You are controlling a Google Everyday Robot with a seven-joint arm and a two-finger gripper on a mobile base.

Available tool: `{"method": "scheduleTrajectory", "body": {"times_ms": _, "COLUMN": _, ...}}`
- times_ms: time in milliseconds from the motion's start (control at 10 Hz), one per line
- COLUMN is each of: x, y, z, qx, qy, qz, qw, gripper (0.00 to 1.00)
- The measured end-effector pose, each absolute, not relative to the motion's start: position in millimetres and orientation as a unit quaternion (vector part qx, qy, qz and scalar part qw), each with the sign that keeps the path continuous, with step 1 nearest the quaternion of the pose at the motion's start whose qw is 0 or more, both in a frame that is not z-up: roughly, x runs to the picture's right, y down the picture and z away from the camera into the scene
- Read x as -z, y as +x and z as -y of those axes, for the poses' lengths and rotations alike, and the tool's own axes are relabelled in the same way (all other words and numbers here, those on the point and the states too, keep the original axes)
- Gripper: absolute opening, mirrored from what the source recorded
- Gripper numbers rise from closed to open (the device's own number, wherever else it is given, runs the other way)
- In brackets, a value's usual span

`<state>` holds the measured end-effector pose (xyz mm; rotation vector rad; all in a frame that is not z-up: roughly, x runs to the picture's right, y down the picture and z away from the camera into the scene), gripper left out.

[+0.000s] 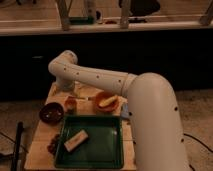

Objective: Place apple in metal cup

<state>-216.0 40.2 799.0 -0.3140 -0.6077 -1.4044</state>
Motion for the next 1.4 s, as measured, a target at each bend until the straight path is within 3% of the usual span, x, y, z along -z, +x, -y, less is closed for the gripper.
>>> {"method": "scheduleTrajectory", "body": {"times_ms": 1400, "x": -804.4, "y": -214.7, "z": -34.3, "qx": 0.627, "qy": -0.142, "qz": 0.281, "qw": 0.713, "gripper": 0.8}}
